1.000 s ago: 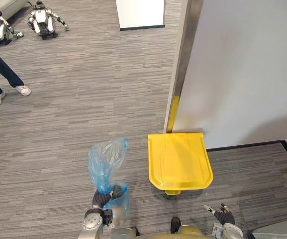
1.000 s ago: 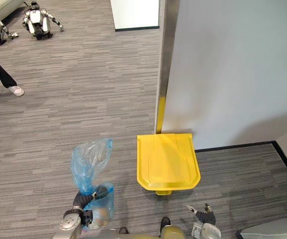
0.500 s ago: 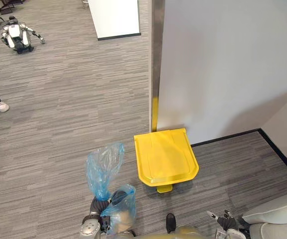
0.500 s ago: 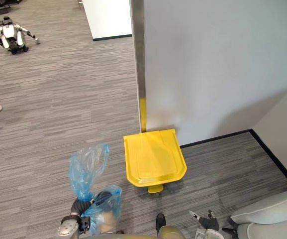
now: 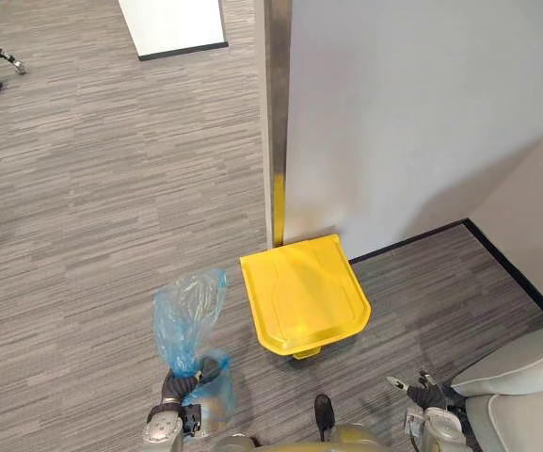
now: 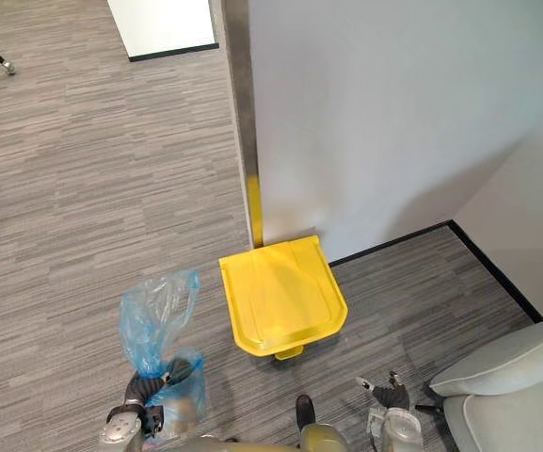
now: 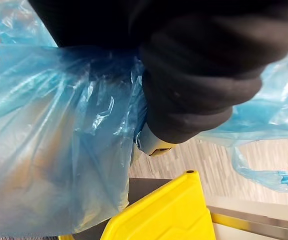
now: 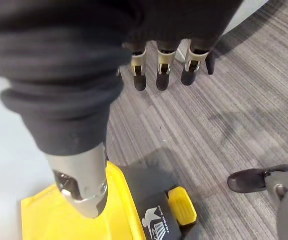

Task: Gather rubbish on tea table into small bin, then transfer packed bag to large trash can.

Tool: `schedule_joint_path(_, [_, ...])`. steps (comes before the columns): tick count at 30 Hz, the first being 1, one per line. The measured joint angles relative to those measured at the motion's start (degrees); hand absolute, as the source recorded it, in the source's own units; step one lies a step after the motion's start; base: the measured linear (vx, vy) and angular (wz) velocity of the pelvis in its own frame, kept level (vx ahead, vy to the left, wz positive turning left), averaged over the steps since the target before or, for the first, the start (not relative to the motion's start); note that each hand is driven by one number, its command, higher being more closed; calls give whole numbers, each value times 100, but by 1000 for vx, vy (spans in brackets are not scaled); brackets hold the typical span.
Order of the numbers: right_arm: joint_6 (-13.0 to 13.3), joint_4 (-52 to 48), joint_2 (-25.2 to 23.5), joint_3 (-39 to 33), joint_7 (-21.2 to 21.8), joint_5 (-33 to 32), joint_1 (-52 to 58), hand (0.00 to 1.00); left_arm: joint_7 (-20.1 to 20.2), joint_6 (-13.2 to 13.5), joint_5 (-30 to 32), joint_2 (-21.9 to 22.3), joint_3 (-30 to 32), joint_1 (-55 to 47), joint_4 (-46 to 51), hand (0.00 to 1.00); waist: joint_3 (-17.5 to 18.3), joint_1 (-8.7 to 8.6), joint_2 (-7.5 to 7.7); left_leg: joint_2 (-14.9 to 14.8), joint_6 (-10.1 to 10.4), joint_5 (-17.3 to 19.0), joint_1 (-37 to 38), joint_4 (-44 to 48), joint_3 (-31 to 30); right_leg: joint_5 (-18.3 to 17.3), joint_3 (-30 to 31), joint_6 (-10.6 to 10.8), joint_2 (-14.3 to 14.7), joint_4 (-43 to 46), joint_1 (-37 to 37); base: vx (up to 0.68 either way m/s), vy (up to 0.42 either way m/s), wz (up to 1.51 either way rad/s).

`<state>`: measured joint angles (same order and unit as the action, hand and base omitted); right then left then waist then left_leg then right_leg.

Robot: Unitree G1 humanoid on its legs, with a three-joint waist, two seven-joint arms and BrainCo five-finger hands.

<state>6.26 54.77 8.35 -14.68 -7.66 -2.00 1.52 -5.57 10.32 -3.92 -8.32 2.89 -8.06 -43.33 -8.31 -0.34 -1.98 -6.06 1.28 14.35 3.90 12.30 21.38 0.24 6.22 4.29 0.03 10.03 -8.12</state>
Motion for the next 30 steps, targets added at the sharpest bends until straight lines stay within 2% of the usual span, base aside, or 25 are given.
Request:
schedule_joint_path(1, [1,-26,-6,-17,-9,-10,-27,0,2,-1,0,37,1,72,10,100,-174,-22,-40,-8,-170,260,66,171,-45,-217,-142,275,-20,1252,-498,-27,54,-3])
schedule_joint_path(2, [1,-34,-22,-14,-9,-10,-80,0,1,0,0,31,2,115,23,100,-290,-19,-58,-9,-233,347,128,292,-62,-309,-250,374,-34,1896,-847,-73,86,6])
schedule_joint_path(3, [-11,-30,-70,-15,-13,-11,-38,0,-2,-8,0,7,-8,117,13,100,-419,-49,-108,-6,-289,527,188,546,-66,-537,-524,381,-157,2299,-1167,-45,59,10])
schedule_joint_path(6, [-48,-81,-137,2,-32,-11,0,0,-51,-12,-5,-73,-39,159,13,100,-538,-37,56,51,-288,853,206,1128,-4,-385,-971,303,-412,1457,-1476,36,18,9])
schedule_joint_path(7, [-57,-213,-147,-1,-125,-12,0,0,-77,-12,-6,-87,-61,173,55,100,-529,-26,67,50,-224,923,198,1239,13,-318,-1114,289,-484,1096,-1179,206,-22,-18])
schedule_joint_path(8, [-47,-407,-169,-14,-173,-13,-78,0,-84,-5,-5,-136,-60,323,87,100,-584,97,135,43,-116,996,197,1332,48,182,-1144,147,-517,771,-1016,186,-21,-22])
schedule_joint_path(9, [-30,-495,-183,-23,-218,-16,-79,0,-81,-7,-2,-159,-58,426,88,100,-662,114,155,34,-78,1017,160,1390,66,406,-1156,33,-543,772,-1001,112,-42,-3])
schedule_joint_path(10, [-27,-603,-178,-101,-231,-22,-143,0,-81,-6,-1,-107,-28,569,87,100,-734,124,115,34,-33,1041,214,1429,0,498,-1217,-176,-587,968,-1001,43,-49,29])
schedule_joint_path(12, [-28,-697,-202,-312,-232,-39,-105,0,-76,10,2,-13,-20,639,208,100,-734,121,34,18,43,1000,421,1329,-109,116,-1273,-250,-625,1378,-965,120,-55,30])
schedule_joint_path(15, [-36,-780,-278,-600,-232,-106,-99,0,-71,13,4,-9,8,660,261,100,-730,127,47,18,157,1060,766,1104,-265,-444,-1381,-314,-694,2057,-983,161,-97,21])
schedule_joint_path(17, [-43,-847,-319,-716,-233,-198,-98,0,-73,9,4,44,9,658,260,100,-678,119,49,16,178,1057,833,976,-325,-612,-1436,-330,-715,2222,-1023,131,-95,18])
schedule_joint_path(18, [-58,-843,-330,-765,-239,-211,-83,0,-72,7,3,91,12,658,259,100,-625,122,40,10,256,1010,865,843,-354,-667,-1473,-324,-704,2230,-1034,103,-79,12])
schedule_joint_path(22, [-59,-825,-344,-808,-239,-305,-51,0,-71,7,3,140,28,653,224,100,-370,124,40,-16,439,811,911,469,-379,-709,-1534,-365,-615,2108,-1104,105,-51,-3])
schedule_joint_path(27, [-53,-637,-350,-951,-239,-424,21,0,-67,7,3,229,87,642,214,100,-230,115,5,-87,525,635,1110,159,-379,-520,-1579,-423,-426,1698,-841,81,0,-7])
schedule_joint_path(29, [-53,-614,-350,-954,-237,-428,73,0,-63,4,3,320,105,620,211,100,-183,111,21,-88,565,584,1111,175,-384,-432,-1565,-400,-422,1550,-769,21,46,-3])
schedule_joint_path(30, [-53,-613,-350,-953,-237,-427,133,0,-60,-1,4,368,104,599,206,100,-158,103,25,-58,520,532,1113,177,-386,-366,-1558,-369,-444,1440,-702,5,49,-1])
